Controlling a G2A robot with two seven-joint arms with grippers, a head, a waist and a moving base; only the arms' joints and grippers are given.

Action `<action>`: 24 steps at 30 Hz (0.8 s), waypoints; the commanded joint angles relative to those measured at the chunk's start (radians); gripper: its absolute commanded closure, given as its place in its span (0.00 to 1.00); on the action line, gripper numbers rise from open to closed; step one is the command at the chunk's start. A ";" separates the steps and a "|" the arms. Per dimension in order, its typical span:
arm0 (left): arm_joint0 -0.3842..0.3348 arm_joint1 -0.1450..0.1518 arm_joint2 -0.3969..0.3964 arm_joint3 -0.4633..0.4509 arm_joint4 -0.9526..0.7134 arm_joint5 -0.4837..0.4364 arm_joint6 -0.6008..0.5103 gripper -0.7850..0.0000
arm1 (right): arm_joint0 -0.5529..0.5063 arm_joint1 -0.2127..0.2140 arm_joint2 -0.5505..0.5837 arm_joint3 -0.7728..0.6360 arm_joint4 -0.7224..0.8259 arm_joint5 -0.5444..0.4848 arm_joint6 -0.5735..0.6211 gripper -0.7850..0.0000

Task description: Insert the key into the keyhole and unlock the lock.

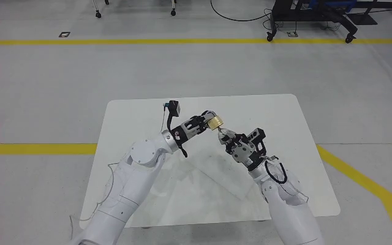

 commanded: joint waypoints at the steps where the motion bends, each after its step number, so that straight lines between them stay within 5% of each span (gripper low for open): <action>1: -0.001 0.000 -0.001 0.005 0.002 -0.011 0.001 1.00 | 0.005 0.001 0.004 0.010 0.046 0.051 0.011 1.00; 8: -0.002 0.003 0.002 0.012 0.040 -0.075 0.000 1.00 | 0.022 0.003 0.031 0.042 0.204 0.205 0.039 1.00; 23: 0.003 0.008 -0.011 0.010 0.067 -0.090 0.034 1.00 | -0.044 0.019 0.085 -0.042 0.051 0.022 0.050 1.00; 24: 0.003 0.009 -0.013 0.010 0.074 -0.089 0.037 1.00 | -0.051 0.021 0.093 -0.050 0.037 0.010 0.049 0.91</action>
